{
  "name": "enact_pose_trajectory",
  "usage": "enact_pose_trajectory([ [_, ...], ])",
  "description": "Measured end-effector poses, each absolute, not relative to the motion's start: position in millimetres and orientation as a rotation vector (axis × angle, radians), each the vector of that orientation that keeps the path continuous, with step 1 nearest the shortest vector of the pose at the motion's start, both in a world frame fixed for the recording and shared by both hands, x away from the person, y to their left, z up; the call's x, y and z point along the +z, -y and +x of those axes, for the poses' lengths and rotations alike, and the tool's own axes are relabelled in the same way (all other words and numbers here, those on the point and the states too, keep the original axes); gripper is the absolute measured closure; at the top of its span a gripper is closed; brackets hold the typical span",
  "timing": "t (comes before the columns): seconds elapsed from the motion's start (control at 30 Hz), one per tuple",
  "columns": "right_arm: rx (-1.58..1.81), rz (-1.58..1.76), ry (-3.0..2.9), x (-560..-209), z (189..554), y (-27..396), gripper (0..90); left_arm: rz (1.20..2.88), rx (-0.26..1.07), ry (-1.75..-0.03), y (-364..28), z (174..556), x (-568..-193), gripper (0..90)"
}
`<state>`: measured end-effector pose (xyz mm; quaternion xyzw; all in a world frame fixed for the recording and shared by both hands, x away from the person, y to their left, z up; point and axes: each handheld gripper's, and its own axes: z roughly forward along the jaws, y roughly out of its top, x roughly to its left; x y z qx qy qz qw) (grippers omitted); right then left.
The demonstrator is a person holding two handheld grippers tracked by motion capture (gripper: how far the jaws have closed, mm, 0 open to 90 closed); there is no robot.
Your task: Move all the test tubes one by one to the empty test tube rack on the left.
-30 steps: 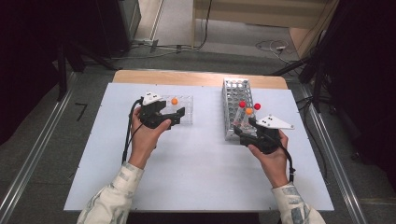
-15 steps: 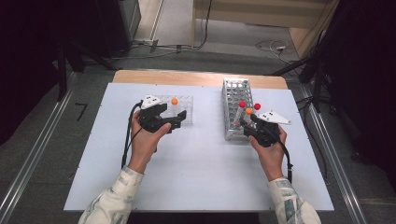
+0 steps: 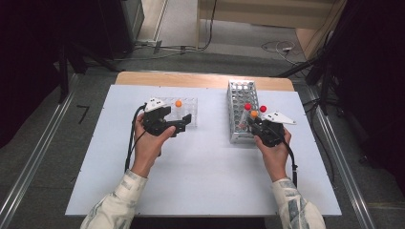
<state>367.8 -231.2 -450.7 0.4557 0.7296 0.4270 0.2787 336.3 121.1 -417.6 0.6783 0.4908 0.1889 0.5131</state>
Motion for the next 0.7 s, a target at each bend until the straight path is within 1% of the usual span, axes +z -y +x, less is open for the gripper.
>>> enact_pose_trajectory([
  [0.37,1.191,1.182,-1.937,-425.2,362.4,233.4,70.8,1.656,0.441,-1.166,-118.7,336.6,-419.3,12.8],
  [0.7,1.236,1.141,-1.916,-400.8,352.4,235.6,71.0,1.672,0.465,-1.158,-117.6,335.7,-419.4,13.7],
])
